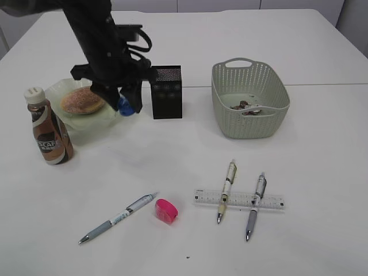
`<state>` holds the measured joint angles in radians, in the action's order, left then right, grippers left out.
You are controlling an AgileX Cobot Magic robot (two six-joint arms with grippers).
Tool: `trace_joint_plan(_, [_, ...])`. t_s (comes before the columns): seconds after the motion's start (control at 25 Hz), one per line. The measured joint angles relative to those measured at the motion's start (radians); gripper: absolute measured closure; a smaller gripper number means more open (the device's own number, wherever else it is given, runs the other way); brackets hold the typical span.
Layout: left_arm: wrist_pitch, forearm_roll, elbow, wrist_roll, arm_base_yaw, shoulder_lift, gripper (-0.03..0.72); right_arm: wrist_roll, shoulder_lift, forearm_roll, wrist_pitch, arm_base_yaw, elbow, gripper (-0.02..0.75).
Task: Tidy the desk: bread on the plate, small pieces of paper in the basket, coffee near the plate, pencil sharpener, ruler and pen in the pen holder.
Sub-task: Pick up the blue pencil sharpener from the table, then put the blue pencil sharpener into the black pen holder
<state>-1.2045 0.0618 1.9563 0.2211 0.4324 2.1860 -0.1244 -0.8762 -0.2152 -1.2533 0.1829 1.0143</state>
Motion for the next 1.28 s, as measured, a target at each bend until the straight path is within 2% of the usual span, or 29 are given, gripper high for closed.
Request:
trace_joint_plan(0.16, [0.153,0.0,0.07,-0.004,0.0,0.0,0.398,0.0,0.0,0.0,0.002,0.0,0.0,0.262])
trace_joint_plan(0.4, [0.473,-0.008,0.074,-0.008,0.0,0.021,0.398,0.0,0.0,0.0,0.008,0.0,0.0,0.263])
trace_joint_plan(0.6, [0.656,-0.01,0.076,-0.009,0.002,0.108,0.398,0.0,0.0,0.0,0.018,0.0,0.0,0.262])
trace_joint_plan(0.96, [0.772,-0.015,0.076,-0.014,0.008,0.18,0.398,0.0,0.0,0.02,0.026,0.0,0.0,0.263])
trace_joint_plan(1.28, [0.819,-0.062,0.076,-0.016,0.011,0.18,0.398,0.0,0.0,0.026,0.048,0.0,0.0,0.263])
